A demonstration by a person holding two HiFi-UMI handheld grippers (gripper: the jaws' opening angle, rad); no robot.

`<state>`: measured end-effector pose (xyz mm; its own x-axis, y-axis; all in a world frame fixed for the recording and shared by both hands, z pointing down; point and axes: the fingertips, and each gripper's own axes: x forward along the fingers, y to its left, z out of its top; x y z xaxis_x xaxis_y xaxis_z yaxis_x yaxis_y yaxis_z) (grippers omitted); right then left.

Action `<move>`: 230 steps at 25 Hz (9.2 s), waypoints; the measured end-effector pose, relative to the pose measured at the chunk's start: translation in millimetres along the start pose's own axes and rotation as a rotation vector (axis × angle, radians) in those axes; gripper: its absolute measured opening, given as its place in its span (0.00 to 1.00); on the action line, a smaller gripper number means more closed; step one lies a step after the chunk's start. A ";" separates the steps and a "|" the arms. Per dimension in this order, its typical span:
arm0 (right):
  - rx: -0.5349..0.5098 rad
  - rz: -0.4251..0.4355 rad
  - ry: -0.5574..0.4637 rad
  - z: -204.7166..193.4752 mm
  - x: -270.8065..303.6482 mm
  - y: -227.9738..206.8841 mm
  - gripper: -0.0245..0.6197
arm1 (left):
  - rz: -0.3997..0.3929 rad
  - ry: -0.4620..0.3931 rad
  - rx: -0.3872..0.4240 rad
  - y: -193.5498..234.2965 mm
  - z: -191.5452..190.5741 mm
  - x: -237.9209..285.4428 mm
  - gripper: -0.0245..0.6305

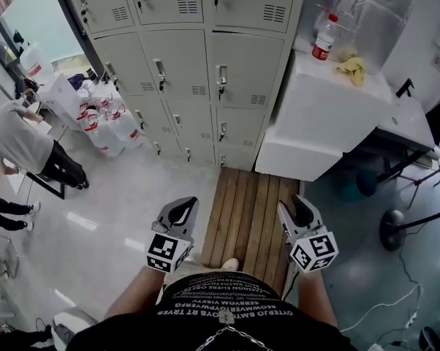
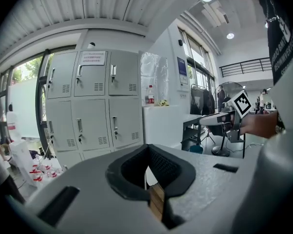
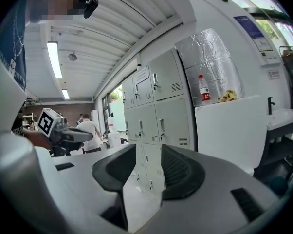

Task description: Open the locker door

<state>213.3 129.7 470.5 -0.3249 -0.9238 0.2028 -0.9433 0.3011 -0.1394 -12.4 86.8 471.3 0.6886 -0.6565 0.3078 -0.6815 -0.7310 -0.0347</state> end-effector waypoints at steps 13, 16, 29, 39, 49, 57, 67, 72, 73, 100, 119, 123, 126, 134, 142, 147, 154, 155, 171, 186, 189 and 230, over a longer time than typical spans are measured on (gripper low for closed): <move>-0.008 0.020 0.015 7.6 32.6 6.2 0.26 | 0.003 -0.035 -0.006 22.5 9.3 17.4 0.03; -0.008 0.013 0.014 12.1 49.3 2.9 0.26 | -0.012 -0.044 -0.002 34.4 14.8 33.6 0.03; -0.001 0.002 0.045 33.0 145.3 -21.5 0.26 | -0.089 -0.076 0.010 97.1 47.9 130.8 0.03; 0.000 -0.053 0.022 59.7 206.0 -33.4 0.26 | -0.123 -0.088 0.017 158.2 59.2 168.1 0.03; -0.006 -0.028 0.029 79.9 274.6 -5.4 0.26 | -0.150 -0.104 0.009 219.4 65.3 176.6 0.03; -0.022 -0.026 0.037 94.8 298.7 2.5 0.26 | -0.138 -0.137 -0.016 248.3 66.2 177.8 0.03; -0.015 0.031 0.023 102.7 342.2 -8.8 0.26 | -0.096 -0.115 -0.014 273.1 67.0 195.5 0.03; -0.004 0.058 0.014 106.0 370.3 -27.0 0.26 | -0.053 -0.096 -0.011 287.4 68.8 214.0 0.03; -0.003 0.064 0.015 106.4 375.9 -30.8 0.26 | -0.046 -0.093 -0.011 290.0 69.9 218.4 0.03; -0.007 0.273 0.135 71.6 528.6 -88.4 0.25 | 0.026 -0.018 -0.044 320.4 81.4 334.4 0.03; 0.027 0.173 0.153 55.8 570.8 -94.2 0.25 | 0.041 0.020 -0.046 322.5 70.6 338.4 0.03; 0.034 0.159 0.158 56.5 573.7 -99.0 0.22 | 0.042 0.023 -0.039 322.7 70.3 332.9 0.03; 0.034 0.154 0.162 55.6 570.5 -100.1 0.16 | 0.039 0.019 -0.035 322.5 71.2 329.8 0.03; 0.042 0.147 0.163 50.3 552.0 -90.3 0.15 | 0.016 0.004 -0.019 316.3 75.7 321.1 0.03; 0.032 0.141 0.177 42.2 523.8 -79.4 0.15 | 0.002 -0.011 -0.006 307.9 75.8 297.5 0.03; 0.020 0.129 0.170 37.2 503.0 -71.7 0.20 | -0.007 -0.021 0.002 298.7 73.3 279.7 0.03; 0.005 0.022 0.179 34.6 487.6 -66.2 0.31 | -0.018 -0.011 -0.001 287.8 60.3 253.2 0.03; 0.008 0.005 0.178 35.5 486.8 -66.1 0.32 | -0.020 -0.010 0.000 286.4 58.8 250.1 0.03; 0.025 -0.102 0.218 28.9 506.4 -64.0 0.34 | -0.050 0.001 0.012 275.8 45.1 227.1 0.03; -0.021 -0.094 0.208 20.1 465.6 -61.6 0.21 | -0.083 -0.035 0.016 264.9 47.7 215.0 0.03; -0.063 -0.050 0.193 16.0 448.5 -59.8 0.21 | -0.108 -0.032 0.012 253.2 42.3 207.3 0.03; -0.101 0.092 0.223 -5.2 285.8 -119.0 0.20 | -0.148 -0.022 0.041 113.3 73.5 231.1 0.03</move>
<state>232.3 -169.0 550.1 -0.4060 -0.8197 0.4040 -0.9075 0.4139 -0.0721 87.8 -161.4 468.6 0.7864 -0.5445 0.2918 -0.5616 -0.8269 -0.0294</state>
